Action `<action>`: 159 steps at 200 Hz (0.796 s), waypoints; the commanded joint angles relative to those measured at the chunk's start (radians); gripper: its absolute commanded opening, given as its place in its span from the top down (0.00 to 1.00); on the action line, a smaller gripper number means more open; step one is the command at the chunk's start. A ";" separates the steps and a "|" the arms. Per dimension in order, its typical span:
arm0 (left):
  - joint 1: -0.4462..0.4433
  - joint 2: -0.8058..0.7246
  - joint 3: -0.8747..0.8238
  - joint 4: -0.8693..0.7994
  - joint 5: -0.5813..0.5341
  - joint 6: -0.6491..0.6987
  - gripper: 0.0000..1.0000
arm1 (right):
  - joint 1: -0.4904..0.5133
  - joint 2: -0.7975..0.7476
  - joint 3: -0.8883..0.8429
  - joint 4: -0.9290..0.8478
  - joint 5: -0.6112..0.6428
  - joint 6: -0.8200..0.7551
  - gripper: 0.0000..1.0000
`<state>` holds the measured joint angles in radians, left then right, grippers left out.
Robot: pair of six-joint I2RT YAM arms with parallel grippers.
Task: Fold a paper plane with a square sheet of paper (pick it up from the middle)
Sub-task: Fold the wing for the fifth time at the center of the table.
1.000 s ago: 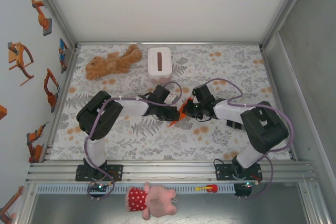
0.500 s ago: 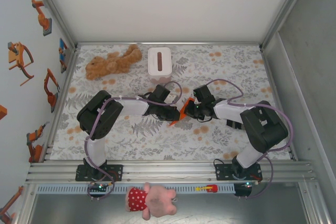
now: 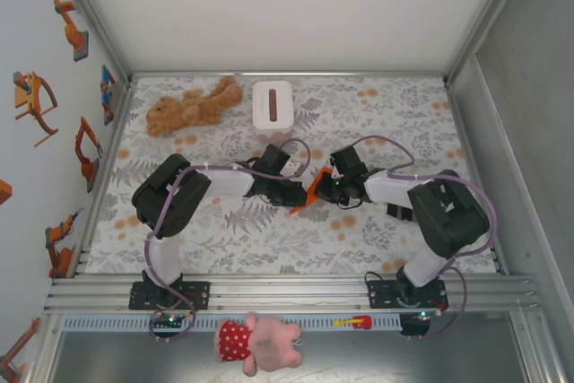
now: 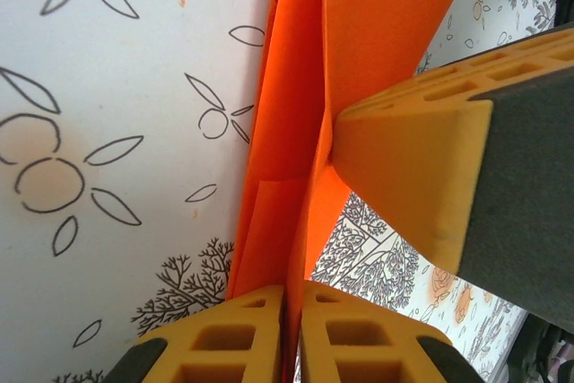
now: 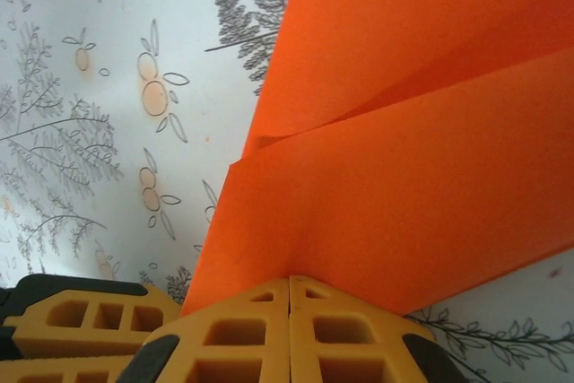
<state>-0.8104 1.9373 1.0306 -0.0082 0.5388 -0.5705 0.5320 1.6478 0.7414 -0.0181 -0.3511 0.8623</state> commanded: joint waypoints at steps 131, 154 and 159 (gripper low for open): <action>0.003 -0.007 -0.003 -0.086 -0.014 -0.008 0.86 | -0.001 0.037 -0.021 0.014 -0.029 -0.010 0.95; 0.006 -0.041 -0.009 -0.112 -0.018 -0.008 0.84 | -0.001 0.045 -0.012 -0.002 -0.025 -0.022 0.95; 0.007 -0.049 -0.012 -0.120 -0.020 -0.007 0.84 | -0.001 0.045 -0.010 -0.007 -0.025 -0.026 0.95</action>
<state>-0.8097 1.9301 1.0321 -0.0204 0.5388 -0.5739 0.5323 1.6642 0.7132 0.0338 -0.4114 0.8635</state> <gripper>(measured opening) 0.157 0.058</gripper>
